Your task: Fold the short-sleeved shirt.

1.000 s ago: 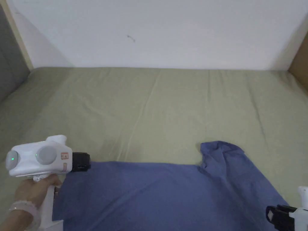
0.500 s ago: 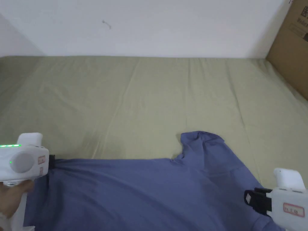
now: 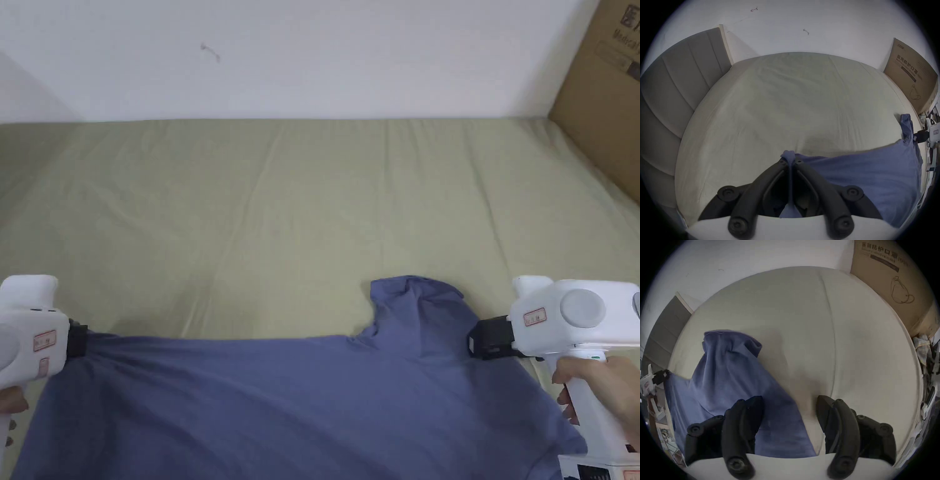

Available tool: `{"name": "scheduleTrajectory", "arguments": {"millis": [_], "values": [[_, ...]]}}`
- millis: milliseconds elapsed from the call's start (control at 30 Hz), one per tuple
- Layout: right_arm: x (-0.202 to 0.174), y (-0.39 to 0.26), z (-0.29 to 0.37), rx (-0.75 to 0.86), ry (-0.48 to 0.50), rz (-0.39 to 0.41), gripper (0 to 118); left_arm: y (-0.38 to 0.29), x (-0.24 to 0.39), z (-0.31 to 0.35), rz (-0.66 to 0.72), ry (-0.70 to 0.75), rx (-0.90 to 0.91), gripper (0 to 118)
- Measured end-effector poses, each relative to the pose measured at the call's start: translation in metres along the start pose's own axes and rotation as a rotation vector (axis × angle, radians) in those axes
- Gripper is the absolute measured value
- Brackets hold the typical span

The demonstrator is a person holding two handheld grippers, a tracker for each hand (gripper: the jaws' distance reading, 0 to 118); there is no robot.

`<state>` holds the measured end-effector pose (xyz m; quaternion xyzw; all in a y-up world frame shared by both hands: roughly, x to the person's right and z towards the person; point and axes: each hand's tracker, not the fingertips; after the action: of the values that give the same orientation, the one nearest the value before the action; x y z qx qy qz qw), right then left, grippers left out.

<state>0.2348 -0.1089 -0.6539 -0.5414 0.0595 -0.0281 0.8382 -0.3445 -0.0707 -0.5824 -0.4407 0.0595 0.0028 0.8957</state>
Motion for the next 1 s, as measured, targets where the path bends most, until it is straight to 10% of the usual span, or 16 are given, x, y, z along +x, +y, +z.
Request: {"name": "scheduleTrajectory", "arguments": {"millis": [100, 400, 1000], "values": [[-0.014, 0.000, 0.014, 0.017, -0.046, 0.069, 3, 0.000, 0.002, 0.004, -0.016, 0.004, -0.002, 1], [-0.014, 0.006, 0.059, 0.054, 0.046, -0.006, 3, -0.001, -0.004, 0.064, -0.015, 0.009, 0.025, 1], [-0.043, -0.002, 0.395, 0.586, 0.090, -0.046, 3, 0.057, -0.020, 0.342, -0.005, 0.096, 0.458, 1]]}}
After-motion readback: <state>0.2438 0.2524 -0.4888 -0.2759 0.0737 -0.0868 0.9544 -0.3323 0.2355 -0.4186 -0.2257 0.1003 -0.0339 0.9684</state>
